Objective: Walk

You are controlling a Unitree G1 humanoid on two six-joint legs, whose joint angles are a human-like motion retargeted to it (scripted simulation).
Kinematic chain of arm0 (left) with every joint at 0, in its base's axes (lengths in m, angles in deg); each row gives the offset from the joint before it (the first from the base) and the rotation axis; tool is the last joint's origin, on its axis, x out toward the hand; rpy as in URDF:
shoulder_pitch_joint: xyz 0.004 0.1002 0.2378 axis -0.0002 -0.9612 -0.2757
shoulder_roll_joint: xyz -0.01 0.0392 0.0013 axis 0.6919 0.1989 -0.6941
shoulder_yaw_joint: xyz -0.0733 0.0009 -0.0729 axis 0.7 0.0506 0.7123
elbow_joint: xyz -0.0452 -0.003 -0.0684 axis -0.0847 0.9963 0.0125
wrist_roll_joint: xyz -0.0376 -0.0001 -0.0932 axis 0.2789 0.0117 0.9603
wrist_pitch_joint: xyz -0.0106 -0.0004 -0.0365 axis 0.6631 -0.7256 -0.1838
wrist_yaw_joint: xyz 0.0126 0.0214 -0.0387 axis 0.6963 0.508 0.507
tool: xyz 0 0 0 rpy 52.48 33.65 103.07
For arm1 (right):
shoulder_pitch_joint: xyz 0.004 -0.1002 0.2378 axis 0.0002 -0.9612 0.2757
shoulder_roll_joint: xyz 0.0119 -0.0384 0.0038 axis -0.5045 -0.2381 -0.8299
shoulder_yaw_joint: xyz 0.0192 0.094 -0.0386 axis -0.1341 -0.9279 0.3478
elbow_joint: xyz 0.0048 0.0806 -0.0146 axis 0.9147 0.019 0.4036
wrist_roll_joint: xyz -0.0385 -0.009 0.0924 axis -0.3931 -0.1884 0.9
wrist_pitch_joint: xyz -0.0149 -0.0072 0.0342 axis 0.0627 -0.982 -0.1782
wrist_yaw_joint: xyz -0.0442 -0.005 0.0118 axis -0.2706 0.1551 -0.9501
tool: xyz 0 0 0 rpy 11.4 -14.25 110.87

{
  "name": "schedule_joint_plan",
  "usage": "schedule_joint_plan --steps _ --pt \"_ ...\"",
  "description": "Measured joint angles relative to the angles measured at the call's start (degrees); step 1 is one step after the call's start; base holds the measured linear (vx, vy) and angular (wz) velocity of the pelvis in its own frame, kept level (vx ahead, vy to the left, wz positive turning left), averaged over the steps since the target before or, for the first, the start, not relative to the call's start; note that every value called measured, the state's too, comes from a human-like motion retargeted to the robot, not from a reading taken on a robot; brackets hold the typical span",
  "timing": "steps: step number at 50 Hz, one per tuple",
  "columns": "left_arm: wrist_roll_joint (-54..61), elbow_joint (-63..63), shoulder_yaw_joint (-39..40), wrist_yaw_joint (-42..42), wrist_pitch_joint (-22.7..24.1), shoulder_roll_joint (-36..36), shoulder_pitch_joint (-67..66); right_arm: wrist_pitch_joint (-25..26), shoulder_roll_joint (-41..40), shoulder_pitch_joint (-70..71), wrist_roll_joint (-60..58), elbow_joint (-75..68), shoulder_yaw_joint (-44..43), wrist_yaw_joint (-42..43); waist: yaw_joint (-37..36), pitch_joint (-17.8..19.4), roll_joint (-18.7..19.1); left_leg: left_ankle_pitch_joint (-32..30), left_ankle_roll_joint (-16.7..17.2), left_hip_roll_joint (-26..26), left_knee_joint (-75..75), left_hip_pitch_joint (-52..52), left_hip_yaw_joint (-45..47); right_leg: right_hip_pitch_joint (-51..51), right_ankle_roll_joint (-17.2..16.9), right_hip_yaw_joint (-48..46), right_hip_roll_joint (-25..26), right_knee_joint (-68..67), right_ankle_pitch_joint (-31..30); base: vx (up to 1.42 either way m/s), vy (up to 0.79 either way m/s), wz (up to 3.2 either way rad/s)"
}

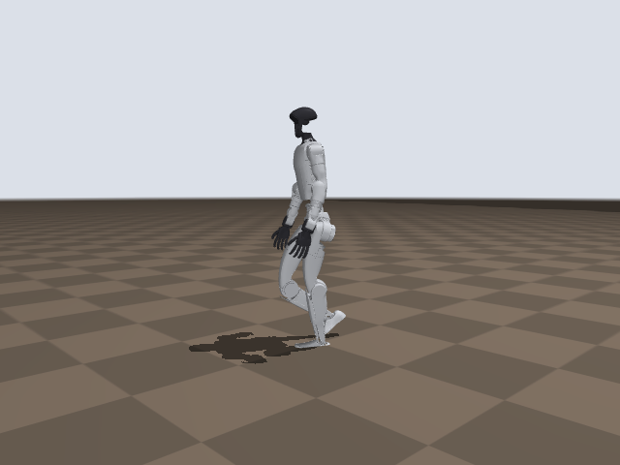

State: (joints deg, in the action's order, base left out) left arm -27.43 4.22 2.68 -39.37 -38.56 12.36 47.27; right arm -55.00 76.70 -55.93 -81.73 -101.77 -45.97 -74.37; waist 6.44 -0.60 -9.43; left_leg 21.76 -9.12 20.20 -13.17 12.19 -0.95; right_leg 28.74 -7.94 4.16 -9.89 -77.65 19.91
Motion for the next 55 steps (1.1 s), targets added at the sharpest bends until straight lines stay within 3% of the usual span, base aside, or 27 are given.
schedule_joint_plan --steps 3,5,9,12,17,20,22,26,28,32,37,42,45,51,55 --pt "-0.24 -0.13 0.40 0.92 -0.07 0.35 1.85 -0.03 0.66 0.69 -0.33 1.08 0.55 0.66 0.87 0.53 2.79 0.22 0.60 -2.75 5.54 -4.91 -1.70 5.79 3.01 -3.04 -0.27 6.25 3.54 0.43 -0.03 -0.12" --pt "-0.44 -0.64 0.09 1.42 0.24 0.35 1.99 -0.11 0.77 0.07 -0.43 1.69 0.90 1.20 1.58 0.63 2.90 1.17 0.62 -2.72 6.95 -7.25 -2.43 9.06 3.30 -3.68 -1.31 11.53 4.89 0.47 -0.05 -0.04" --pt "-0.94 -1.63 -0.35 2.00 1.14 0.89 3.89 0.26 1.24 0.60 0.06 1.81 0.83 2.02 1.24 1.48 6.68 2.77 1.02 -7.01 11.92 -12.34 -3.92 11.80 1.49 -6.29 2.72 30.71 1.46 0.49 -0.08 -0.13" --pt "-1.73 -2.71 -0.94 2.46 2.09 0.89 4.00 0.26 1.10 -0.06 0.22 1.22 0.48 2.80 0.77 0.92 6.76 4.77 1.11 -7.01 11.97 -14.16 -4.31 14.13 -0.85 -5.20 3.96 41.53 -0.48 0.47 -0.11 -0.08" --pt "-2.01 -3.64 -0.88 2.75 2.65 0.04 3.37 0.38 0.44 -1.14 0.71 -0.85 -1.05 3.82 -0.84 -0.70 6.91 8.64 1.15 -7.27 6.19 -16.19 -5.81 14.76 -1.07 -3.96 5.78 44.11 -5.10 0.50 -0.13 -0.13" --pt "-1.52 -3.42 -0.59 2.43 2.51 -0.82 1.91 0.51 -0.01 -1.99 0.93 -2.28 -2.07 4.55 -1.52 -1.28 7.26 8.84 2.68 -7.96 -2.89 -16.10 -5.75 13.50 0.44 -3.57 7.08 38.22 -5.99 0.55 -0.12 -0.06" --pt "-1.02 -2.60 -0.47 1.62 2.03 -1.09 1.62 0.58 0.05 -1.45 0.79 -3.66 -2.60 4.72 -1.73 0.56 10.21 8.61 5.88 -11.72 -17.70 -13.75 -4.93 9.26 2.28 -5.83 10.28 37.07 -5.13 0.55 -0.11 -0.08" --pt "-1.62 -2.05 -1.07 0.09 1.43 -1.85 -0.30 0.70 -0.11 -2.09 -0.30 -3.89 -2.13 4.47 -3.46 1.06 14.98 2.13 10.65 -18.80 -44.58 -4.58 -3.72 3.88 5.71 -8.19 17.03 38.08 -2.68 0.51 -0.09 -0.28" --pt "-2.41 -2.71 -1.50 -0.58 1.21 -2.01 -1.23 0.69 0.07 -2.48 -0.84 -3.30 -1.78 4.33 -4.81 0.80 16.25 0.39 10.60 -21.85 -54.38 0.62 -2.63 1.37 6.79 -8.37 19.30 39.19 -1.08 0.52 -0.08 -0.36" --pt "-3.17 -4.76 -1.35 -1.67 0.57 -1.38 -1.14 1.00 0.79 -0.70 -1.58 -2.30 -1.76 3.44 -7.76 1.09 16.05 5.98 6.59 -24.99 -61.62 11.29 -0.72 -5.70 7.06 -6.99 20.76 44.95 0.64 0.54 -0.08 -0.29" --pt "-3.44 -5.69 -0.70 -1.49 0.76 -1.29 -1.57 0.71 1.74 2.21 -1.93 -0.20 -1.19 2.53 -10.67 2.26 14.43 11.05 4.70 -23.67 -48.24 20.21 1.20 -15.33 6.51 -4.01 19.42 51.61 3.19 0.58 -0.04 -0.27" --pt "-4.00 -3.21 -0.18 -0.49 0.86 -2.12 -2.03 -0.30 2.60 4.87 -3.58 2.46 0.29 2.27 -10.96 1.63 12.55 5.41 7.38 -18.78 -20.44 23.17 1.60 -21.54 6.18 -2.17 16.77 56.04 6.49 0.61 0.02 -0.09" --pt "-4.21 -1.77 0.13 -0.03 0.64 -2.71 -3.05 -0.71 2.81 5.68 -4.73 3.99 1.20 2.44 -11.06 0.27 12.54 4.08 8.00 -17.55 -12.25 25.12 1.44 -22.76 6.43 -1.68 16.95 54.19 9.43 0.61 0.07 -0.06" --pt "-2.16 1.26 1.47 0.56 0.12 -3.66 -5.28 -0.73 1.71 5.33 -4.59 4.35 1.73 3.01 -11.40 -2.58 9.53 -0.76 5.45 -13.55 -15.23 25.17 3.09 -23.60 5.06 -2.22 13.29 43.57 11.63 0.62 0.09 -0.07" --pt "0.41 3.36 2.37 -0.72 -0.13 -2.80 -5.10 -0.28 0.83 4.80 -3.61 2.41 1.70 1.22 -10.65 -1.91 4.36 -1.28 2.24 -7.10 -15.50 19.66 3.84 -23.01 -0.26 -1.19 7.57 29.37 4.14 0.61 0.09 0.20"
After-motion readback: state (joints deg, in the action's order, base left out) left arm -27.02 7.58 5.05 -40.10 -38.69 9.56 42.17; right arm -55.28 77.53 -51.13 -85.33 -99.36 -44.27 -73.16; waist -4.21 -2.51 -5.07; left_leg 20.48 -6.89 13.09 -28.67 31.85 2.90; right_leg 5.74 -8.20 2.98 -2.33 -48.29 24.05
